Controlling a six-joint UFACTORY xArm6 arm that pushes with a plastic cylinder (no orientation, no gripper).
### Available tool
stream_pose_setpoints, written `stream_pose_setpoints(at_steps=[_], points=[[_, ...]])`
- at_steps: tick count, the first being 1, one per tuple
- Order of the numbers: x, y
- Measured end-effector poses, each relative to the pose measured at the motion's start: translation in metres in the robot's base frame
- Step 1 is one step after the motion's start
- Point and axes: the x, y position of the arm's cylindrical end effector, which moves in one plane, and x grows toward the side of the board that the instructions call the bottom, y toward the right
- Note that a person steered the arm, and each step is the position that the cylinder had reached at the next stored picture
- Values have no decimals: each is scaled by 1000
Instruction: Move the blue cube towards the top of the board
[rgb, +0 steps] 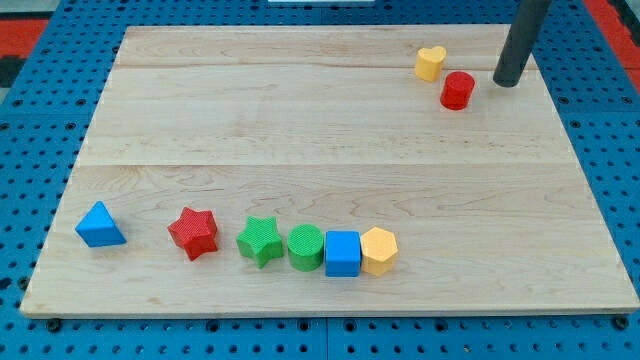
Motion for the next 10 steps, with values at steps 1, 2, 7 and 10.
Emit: stream_pose_setpoints(at_steps=[1,2,7,10], points=[[2,-2],[106,-5],[210,-240],[94,-261]])
